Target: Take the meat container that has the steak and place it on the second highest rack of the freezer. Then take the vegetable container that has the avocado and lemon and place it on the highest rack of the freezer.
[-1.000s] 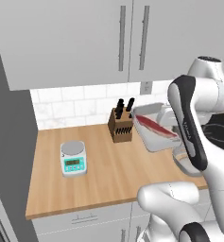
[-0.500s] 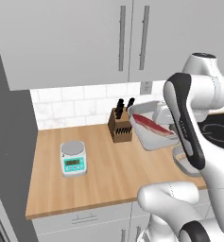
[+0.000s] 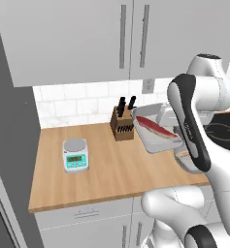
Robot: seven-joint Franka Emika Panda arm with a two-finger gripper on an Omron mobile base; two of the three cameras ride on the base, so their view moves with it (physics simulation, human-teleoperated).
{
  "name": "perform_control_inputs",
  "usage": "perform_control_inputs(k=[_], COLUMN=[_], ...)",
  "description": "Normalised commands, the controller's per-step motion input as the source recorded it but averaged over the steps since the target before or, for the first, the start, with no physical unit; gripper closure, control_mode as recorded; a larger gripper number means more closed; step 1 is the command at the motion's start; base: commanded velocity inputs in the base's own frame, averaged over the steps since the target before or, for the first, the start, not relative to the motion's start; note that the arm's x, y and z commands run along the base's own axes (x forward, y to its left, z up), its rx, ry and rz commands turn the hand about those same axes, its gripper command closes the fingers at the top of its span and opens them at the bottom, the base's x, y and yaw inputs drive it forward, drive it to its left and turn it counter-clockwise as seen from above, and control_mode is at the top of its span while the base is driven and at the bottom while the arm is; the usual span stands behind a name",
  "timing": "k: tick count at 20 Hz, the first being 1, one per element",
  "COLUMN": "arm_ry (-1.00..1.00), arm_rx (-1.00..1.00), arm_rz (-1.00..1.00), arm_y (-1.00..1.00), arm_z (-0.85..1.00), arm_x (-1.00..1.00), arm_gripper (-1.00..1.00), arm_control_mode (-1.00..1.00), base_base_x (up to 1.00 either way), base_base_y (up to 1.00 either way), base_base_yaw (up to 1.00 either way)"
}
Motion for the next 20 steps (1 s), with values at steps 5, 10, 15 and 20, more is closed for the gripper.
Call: perform_control_inputs(k=[5, 10, 15, 20], arm_ry=[0.0, 0.0, 0.0, 0.0], arm_rx=[0.0, 0.0, 0.0, 0.0], arm_rz=[0.0, 0.0, 0.0, 0.0], arm_y=[0.0, 0.0, 0.0, 0.0], arm_z=[0.0, 0.0, 0.0, 0.0], arm_x=[0.0, 0.0, 0.0, 0.0], arm_gripper=[1.0, 1.0, 1.0, 1.0], arm_control_mode=[1.0, 1.0, 1.0, 1.0], base_base_x=[-1.0, -0.8, -0.53, -0.46], base_base_y=[0.02, 0.18, 0.02, 0.0], base_base_yaw=[0.27, 0.7, 0.93, 0.99])
